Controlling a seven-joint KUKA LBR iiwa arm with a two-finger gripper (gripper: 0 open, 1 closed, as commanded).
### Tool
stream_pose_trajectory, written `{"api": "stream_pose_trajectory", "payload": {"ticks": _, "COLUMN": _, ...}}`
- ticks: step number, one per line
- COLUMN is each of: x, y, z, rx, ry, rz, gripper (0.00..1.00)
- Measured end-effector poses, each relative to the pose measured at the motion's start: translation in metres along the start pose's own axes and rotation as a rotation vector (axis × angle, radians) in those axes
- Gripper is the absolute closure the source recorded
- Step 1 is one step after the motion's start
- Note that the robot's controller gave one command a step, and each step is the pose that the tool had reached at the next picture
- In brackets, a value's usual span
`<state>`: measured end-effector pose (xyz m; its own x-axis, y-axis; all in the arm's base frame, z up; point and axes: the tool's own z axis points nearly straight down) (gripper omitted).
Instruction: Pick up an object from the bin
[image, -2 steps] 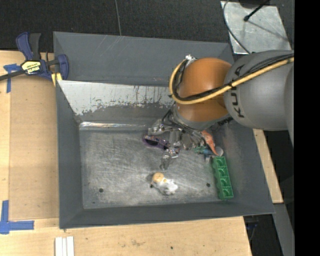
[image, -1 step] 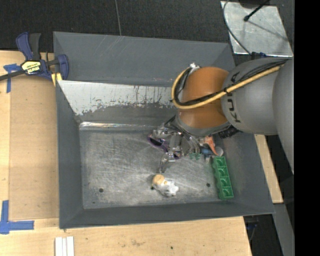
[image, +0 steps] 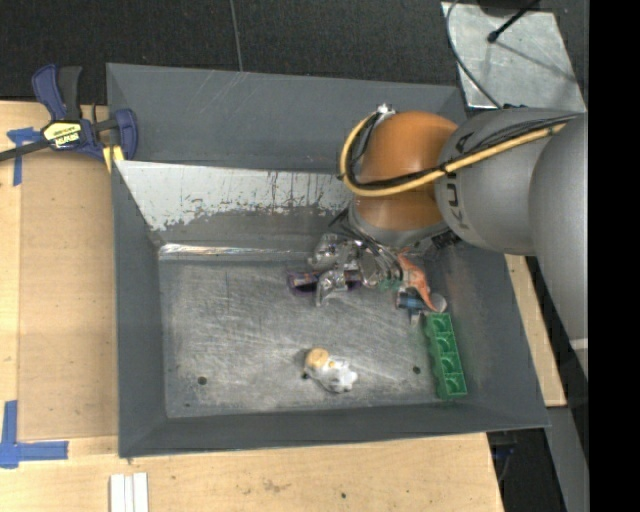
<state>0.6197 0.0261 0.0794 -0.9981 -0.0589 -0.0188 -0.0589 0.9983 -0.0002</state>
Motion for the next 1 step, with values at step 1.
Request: {"api": "stream_pose_trajectory", "payload": {"ticks": 1, "x": 0.0000, "y": 0.0000, "z": 0.0000, "rx": 0.000, "ry": 0.000, "rz": 0.000, "gripper": 1.00}}
